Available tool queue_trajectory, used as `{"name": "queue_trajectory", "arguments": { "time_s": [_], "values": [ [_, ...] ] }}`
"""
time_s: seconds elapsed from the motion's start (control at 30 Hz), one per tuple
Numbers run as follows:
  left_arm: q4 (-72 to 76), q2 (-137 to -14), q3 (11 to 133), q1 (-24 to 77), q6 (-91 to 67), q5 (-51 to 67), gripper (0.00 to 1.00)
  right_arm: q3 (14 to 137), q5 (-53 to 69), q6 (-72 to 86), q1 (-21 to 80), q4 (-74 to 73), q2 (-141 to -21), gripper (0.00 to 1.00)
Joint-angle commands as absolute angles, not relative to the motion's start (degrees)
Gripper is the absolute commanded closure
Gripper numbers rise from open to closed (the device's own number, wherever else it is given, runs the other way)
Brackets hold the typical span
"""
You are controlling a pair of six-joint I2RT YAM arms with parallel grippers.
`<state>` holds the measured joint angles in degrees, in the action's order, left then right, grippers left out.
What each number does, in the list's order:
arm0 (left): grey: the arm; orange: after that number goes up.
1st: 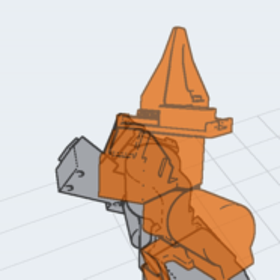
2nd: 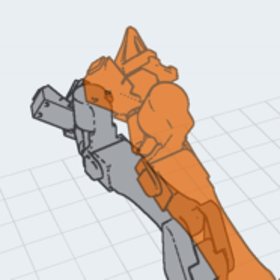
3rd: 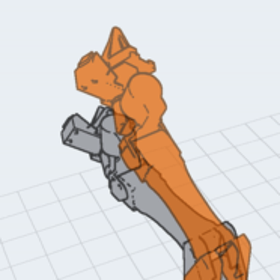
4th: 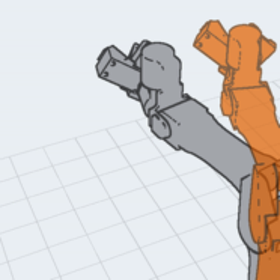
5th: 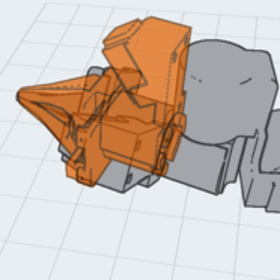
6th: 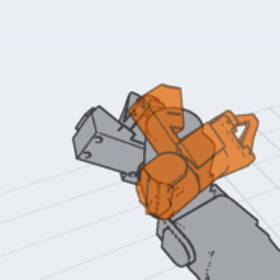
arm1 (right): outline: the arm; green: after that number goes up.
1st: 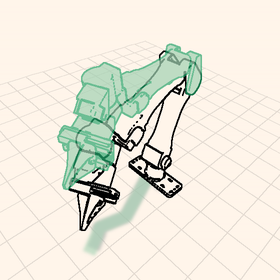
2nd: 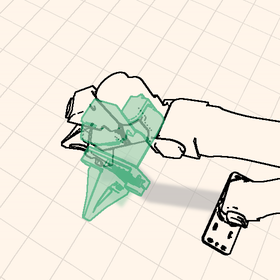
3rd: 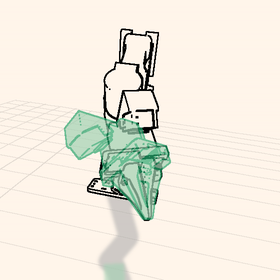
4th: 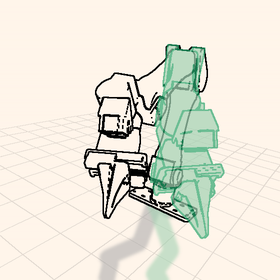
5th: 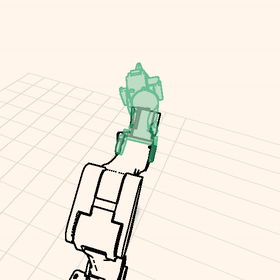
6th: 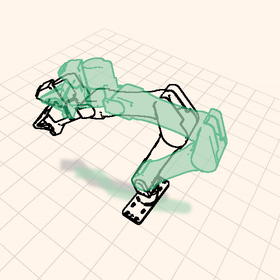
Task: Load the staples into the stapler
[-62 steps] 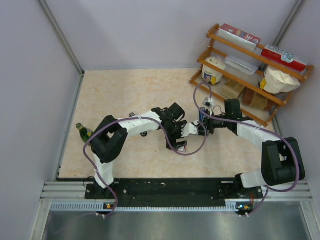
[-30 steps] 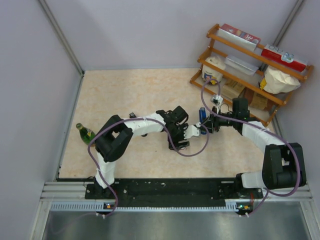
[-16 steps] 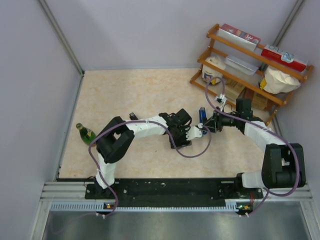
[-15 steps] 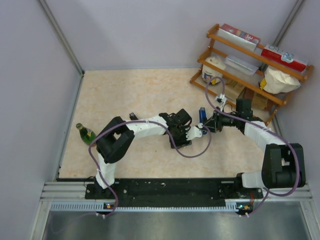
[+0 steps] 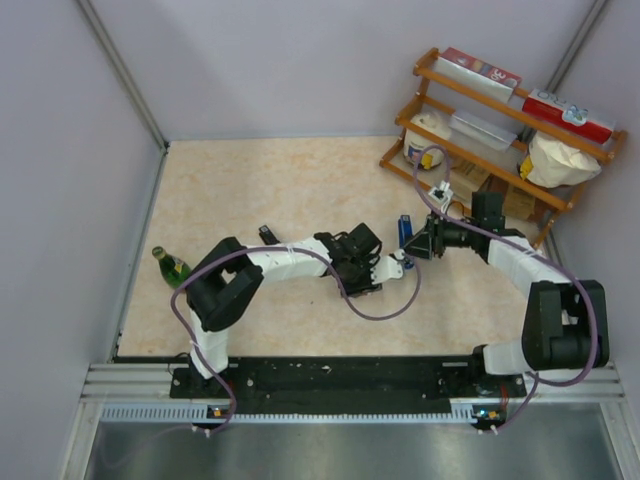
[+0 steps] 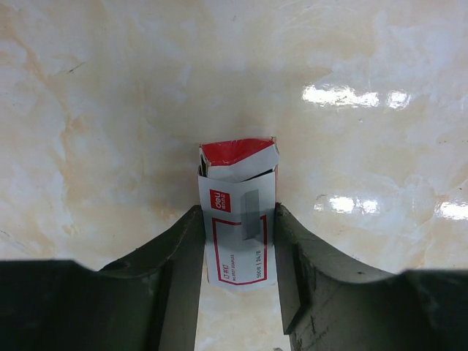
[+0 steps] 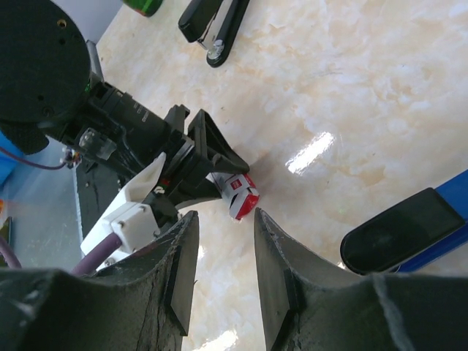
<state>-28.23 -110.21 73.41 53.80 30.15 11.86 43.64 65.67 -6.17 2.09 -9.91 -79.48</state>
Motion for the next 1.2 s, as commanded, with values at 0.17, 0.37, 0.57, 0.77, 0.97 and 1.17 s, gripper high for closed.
{"name": "queue_trajectory", "arguments": {
  "time_s": [0.17, 0.37, 0.57, 0.77, 0.97, 1.17],
  "values": [
    [-24.4, -104.0, 67.2, 54.6, 28.2, 11.2, 0.54, 46.6, 65.7, -1.0, 2.1, -6.7, -82.6, 0.64],
    [-20.7, -100.4, 65.0, 54.5, 26.5, 11.2, 0.54, 46.1, 64.9, -0.4, 2.1, -5.6, -83.5, 0.62],
    [-18.4, -96.7, 63.4, 54.3, 25.4, 11.1, 0.54, 45.6, 64.2, -0.4, 2.3, -5.7, -85.2, 0.62],
    [-15.4, -94.0, 62.9, 54.0, 24.1, 11.0, 0.54, 45.6, 63.6, -0.7, 5.3, -6.3, -86.8, 0.62],
    [-13.2, -92.7, 62.5, 53.9, 22.7, 10.8, 0.53, 46.5, 65.1, -0.4, 7.6, -7.7, -89.6, 0.61],
    [-12.0, -92.5, 62.9, 54.0, 21.7, 10.6, 0.54, 47.3, 66.4, -0.4, 9.9, -8.5, -91.7, 0.61]
  ]
}}
